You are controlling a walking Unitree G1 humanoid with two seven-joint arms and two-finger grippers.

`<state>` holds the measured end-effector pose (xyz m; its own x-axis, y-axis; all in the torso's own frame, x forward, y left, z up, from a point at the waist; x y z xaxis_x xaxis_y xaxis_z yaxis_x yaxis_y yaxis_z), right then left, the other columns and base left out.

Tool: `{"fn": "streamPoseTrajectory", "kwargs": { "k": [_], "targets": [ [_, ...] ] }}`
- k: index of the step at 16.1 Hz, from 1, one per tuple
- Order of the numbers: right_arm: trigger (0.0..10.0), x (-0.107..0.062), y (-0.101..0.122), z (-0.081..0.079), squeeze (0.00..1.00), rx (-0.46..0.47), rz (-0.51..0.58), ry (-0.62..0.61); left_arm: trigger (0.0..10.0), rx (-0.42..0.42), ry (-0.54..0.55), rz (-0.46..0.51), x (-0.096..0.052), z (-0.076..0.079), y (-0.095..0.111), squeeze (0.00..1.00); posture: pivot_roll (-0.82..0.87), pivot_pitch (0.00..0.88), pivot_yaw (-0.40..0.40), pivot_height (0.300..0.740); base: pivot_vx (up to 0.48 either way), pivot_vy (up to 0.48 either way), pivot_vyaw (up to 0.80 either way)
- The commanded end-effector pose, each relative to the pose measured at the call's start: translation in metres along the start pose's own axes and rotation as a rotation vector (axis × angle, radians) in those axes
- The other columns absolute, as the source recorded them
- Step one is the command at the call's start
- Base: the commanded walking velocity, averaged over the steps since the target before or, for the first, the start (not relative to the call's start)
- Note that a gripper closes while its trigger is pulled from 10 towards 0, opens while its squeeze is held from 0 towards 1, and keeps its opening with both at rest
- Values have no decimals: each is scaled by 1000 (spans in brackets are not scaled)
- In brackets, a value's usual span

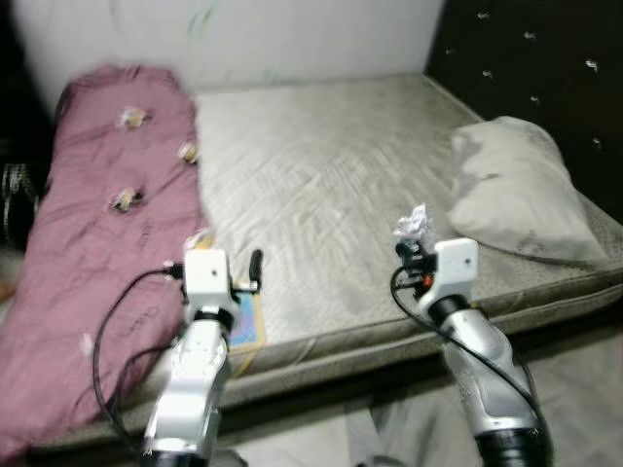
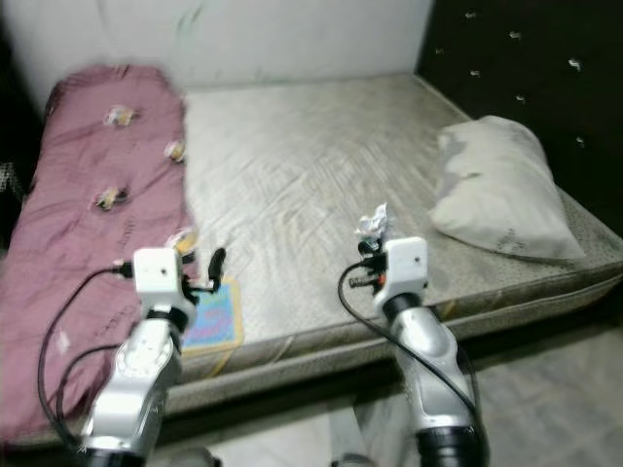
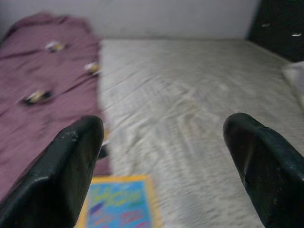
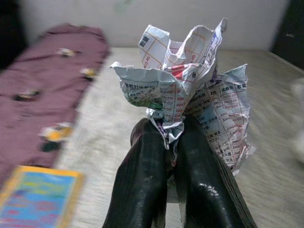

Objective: Clean up the room

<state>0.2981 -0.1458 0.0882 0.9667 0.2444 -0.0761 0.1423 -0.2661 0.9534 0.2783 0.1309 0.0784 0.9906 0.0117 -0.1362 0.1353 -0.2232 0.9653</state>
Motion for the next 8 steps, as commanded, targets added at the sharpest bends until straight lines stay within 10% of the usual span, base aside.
{"fn": "streamPoseTrajectory", "kwargs": {
  "k": [1, 8],
  "targets": [
    [10000, 2, 8, -5, 0, -17, 27, 24, 10000, 7, 13, 10, 2, -2, 4, 0, -21, 19, -29, 740, 0, 480, 0],
    [10000, 6, 7, -11, 0, -9, 20, 53, 10000, 21, 35, 8, 3, -6, 4, 0, -4, 26, -32, 740, 0, 480, 0]
  ]
}}
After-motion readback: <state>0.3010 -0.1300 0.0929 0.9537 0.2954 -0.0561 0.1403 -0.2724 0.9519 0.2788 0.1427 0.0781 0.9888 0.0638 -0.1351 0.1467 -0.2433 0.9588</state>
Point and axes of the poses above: a point about 5 cm out from each wrist's last joint towards the gripper, its own x axis pointing out of the wrist towards the gripper, its own y axis along the axis of the wrist's last joint, z = x × y, the point moved 2 cm from there along x, pointing out of the wrist towards the gripper, and after that the axes turned 15 degrees about x, right-handed, at the moved point
